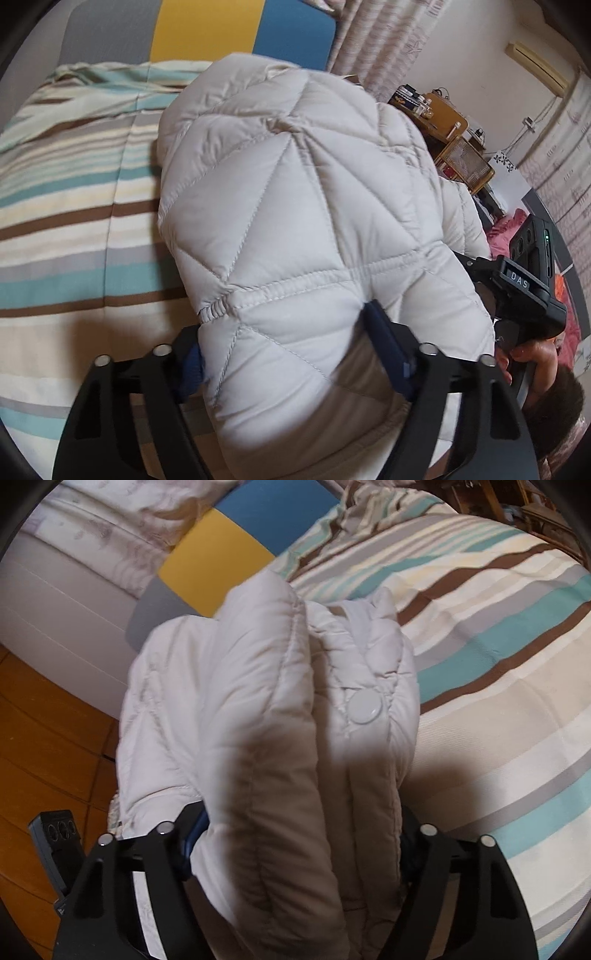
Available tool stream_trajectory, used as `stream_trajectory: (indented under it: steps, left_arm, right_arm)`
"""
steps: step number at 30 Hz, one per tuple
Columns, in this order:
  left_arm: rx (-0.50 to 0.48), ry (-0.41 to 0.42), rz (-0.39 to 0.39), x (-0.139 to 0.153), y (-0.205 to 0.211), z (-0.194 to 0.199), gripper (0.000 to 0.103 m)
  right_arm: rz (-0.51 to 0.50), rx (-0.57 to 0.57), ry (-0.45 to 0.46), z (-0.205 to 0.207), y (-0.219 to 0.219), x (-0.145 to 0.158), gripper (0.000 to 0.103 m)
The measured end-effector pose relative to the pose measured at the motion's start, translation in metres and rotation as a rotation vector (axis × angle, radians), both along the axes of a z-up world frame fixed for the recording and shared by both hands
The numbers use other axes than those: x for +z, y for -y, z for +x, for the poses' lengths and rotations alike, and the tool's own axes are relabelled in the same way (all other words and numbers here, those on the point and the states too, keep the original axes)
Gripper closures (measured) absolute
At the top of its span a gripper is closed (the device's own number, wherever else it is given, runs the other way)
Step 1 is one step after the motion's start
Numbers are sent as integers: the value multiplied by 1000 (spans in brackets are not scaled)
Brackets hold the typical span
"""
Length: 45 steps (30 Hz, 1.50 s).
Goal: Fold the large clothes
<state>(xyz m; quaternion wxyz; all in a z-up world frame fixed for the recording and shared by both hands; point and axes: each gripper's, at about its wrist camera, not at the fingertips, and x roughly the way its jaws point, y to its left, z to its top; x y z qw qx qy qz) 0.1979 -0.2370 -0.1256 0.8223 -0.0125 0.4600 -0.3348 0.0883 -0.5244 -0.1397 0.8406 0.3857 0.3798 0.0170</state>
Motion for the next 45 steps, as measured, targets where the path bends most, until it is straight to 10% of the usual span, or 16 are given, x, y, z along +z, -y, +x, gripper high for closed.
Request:
stream_trajectory:
  steps: [11, 26, 38, 45]
  left_arm:
    - [58, 232, -19, 46, -51, -28, 48]
    - [349, 364, 6, 44, -210, -70, 49]
    - [426, 313, 115, 9, -221, -74, 14]
    - [513, 322, 149, 50, -231, -71, 9]
  right_arm:
    - [56, 50, 162, -12, -48, 19, 37]
    - [10, 344, 248, 50, -221, 32, 37]
    - [-367, 127, 125, 20, -263, 17, 14]
    - [-428, 57, 253, -7, -254, 84, 14]
